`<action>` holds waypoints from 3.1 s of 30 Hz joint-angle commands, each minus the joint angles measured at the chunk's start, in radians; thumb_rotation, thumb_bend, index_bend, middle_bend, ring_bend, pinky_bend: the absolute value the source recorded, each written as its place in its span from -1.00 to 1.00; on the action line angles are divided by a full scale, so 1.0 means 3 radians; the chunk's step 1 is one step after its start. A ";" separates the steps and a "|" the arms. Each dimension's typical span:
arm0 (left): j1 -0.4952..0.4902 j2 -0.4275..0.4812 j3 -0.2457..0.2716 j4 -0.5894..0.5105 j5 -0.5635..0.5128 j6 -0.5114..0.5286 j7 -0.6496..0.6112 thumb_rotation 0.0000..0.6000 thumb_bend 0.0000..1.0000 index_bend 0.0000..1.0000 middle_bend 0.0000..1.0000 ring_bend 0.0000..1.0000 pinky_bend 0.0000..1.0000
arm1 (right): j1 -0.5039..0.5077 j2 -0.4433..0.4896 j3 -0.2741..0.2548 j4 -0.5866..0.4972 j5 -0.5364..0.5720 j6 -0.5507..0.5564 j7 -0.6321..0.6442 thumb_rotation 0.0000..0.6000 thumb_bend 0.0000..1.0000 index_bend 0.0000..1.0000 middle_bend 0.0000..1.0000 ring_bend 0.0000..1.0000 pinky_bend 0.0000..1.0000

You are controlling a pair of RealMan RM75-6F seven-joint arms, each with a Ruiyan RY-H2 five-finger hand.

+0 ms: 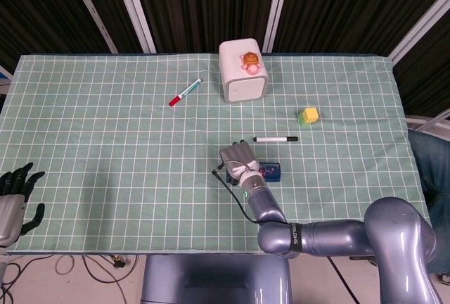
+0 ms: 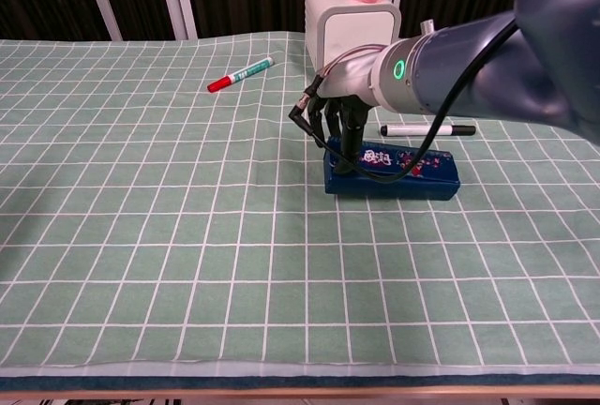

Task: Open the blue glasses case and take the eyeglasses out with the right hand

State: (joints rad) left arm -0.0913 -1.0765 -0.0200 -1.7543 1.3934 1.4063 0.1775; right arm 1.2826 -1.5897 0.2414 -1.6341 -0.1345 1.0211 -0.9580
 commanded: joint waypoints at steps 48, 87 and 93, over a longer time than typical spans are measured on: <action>-0.0006 0.0018 0.0008 -0.0022 -0.0034 -0.0039 -0.0002 1.00 -0.08 -0.69 -1.00 -1.00 -0.86 | -0.0028 -0.0107 -0.0153 0.0177 0.0228 0.0161 -0.0164 1.00 0.74 -0.13 -0.17 -0.39 -0.52; -0.0007 0.0018 0.0010 -0.0017 -0.0037 -0.0037 0.0011 1.00 -0.08 -0.69 -1.00 -1.00 -0.86 | -0.0178 0.0114 0.0008 -0.0023 0.0212 0.0316 -0.0169 1.00 -0.32 -0.53 -0.80 -0.80 -0.52; -0.0006 0.0017 0.0011 -0.0018 -0.0033 -0.0035 0.0011 1.00 -0.08 -0.69 -1.00 -1.00 -0.86 | -0.0234 0.0355 -0.0003 -0.0320 0.0278 0.0324 -0.0186 1.00 -0.34 -0.56 -0.77 -0.80 -0.52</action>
State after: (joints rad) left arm -0.0930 -1.0715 -0.0166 -1.7595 1.3836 1.3960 0.1809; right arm 1.2207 -1.5065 0.2417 -1.7044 -0.0565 1.1186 -1.0144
